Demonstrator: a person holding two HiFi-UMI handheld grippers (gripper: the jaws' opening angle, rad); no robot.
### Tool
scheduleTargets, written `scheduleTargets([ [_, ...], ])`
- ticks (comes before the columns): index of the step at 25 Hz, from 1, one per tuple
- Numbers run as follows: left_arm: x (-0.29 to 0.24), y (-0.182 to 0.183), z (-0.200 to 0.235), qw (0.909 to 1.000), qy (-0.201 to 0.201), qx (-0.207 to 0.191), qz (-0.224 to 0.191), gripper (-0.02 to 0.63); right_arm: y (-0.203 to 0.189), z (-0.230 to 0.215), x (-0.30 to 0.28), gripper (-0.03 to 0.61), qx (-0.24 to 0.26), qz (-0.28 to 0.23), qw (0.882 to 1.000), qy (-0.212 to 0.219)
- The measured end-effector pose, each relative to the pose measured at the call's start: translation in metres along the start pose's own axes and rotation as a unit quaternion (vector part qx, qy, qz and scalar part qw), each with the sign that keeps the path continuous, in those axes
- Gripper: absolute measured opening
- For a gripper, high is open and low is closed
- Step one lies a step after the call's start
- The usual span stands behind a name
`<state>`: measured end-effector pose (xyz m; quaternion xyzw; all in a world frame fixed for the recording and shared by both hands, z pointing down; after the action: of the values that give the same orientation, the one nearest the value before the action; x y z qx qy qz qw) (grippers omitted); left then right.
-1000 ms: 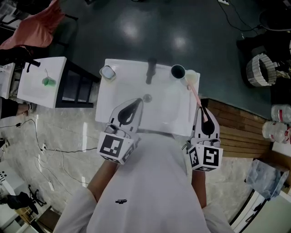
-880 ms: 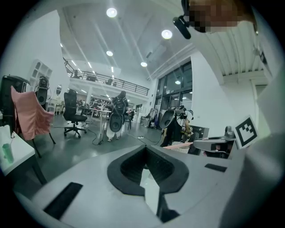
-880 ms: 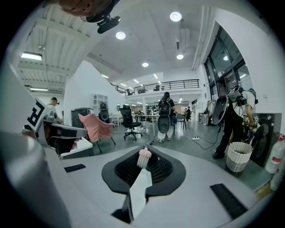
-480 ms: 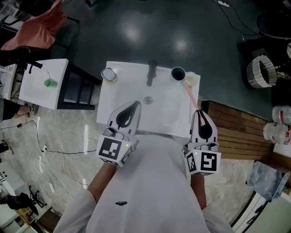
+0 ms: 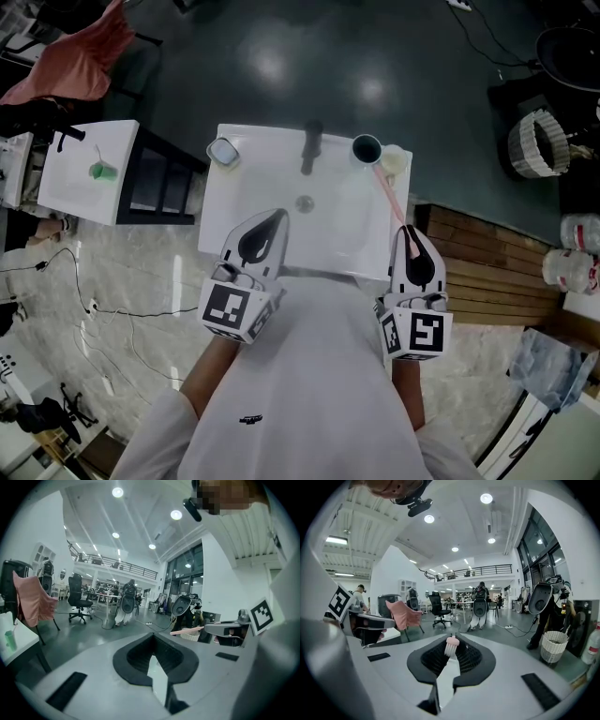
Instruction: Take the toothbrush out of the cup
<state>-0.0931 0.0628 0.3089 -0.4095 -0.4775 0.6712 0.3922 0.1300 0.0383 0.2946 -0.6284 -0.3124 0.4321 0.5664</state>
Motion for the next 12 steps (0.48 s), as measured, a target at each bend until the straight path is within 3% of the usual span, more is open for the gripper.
scheduleTargets([
  [12, 0.0002, -0.0050, -0.0025, 1.0000, 0.000, 0.006, 0.004, 0.002, -0.0063, -0.0010, -0.0006, 0.017, -0.002, 0.005, 1.000, -0.001],
])
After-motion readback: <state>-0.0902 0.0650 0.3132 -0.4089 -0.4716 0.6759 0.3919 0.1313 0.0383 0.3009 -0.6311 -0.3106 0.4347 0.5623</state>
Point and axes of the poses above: the fingertips, and each gripper's own axes: x backward along the fingers, z to its left, y out of its top, the point moved 4 cm from there along x, backward along the fingers, and after that the axes turned 3 degrees about -z, right-handed, at the moved point
